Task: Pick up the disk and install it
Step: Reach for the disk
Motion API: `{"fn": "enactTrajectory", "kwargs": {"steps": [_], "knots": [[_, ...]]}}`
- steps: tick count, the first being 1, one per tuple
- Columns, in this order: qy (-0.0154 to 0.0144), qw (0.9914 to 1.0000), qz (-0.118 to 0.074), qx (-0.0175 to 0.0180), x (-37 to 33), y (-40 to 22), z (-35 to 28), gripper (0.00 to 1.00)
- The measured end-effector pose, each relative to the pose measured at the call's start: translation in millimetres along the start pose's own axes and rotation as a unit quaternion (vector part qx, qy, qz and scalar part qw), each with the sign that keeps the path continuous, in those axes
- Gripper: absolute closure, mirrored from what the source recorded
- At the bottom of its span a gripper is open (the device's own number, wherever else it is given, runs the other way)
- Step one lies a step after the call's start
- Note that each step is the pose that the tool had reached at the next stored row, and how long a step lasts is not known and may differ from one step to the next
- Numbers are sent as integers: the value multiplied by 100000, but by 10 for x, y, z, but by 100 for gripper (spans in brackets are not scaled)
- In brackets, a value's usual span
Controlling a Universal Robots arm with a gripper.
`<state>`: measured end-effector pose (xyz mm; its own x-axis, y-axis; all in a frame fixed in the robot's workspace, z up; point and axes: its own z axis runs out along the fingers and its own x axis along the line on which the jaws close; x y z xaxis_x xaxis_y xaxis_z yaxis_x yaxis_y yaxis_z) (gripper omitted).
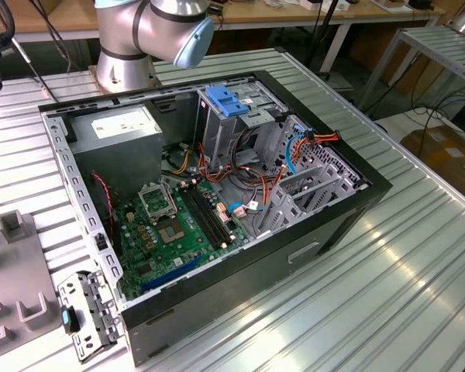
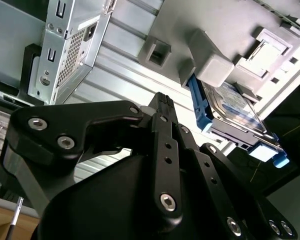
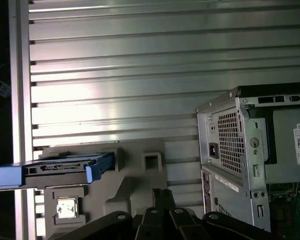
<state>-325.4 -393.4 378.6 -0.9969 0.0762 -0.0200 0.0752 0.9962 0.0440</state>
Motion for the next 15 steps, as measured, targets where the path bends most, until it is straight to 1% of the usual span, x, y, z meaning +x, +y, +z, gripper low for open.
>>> {"fn": "enactTrajectory", "kwargs": {"steps": [6, 8, 15], "knots": [[2, 100000, 3, 0, 109, 9, 0, 89], [5, 100000, 4, 3, 135, 10, -1, 89], [1, 100000, 3, 1, 322, 11, -2, 89]]}}
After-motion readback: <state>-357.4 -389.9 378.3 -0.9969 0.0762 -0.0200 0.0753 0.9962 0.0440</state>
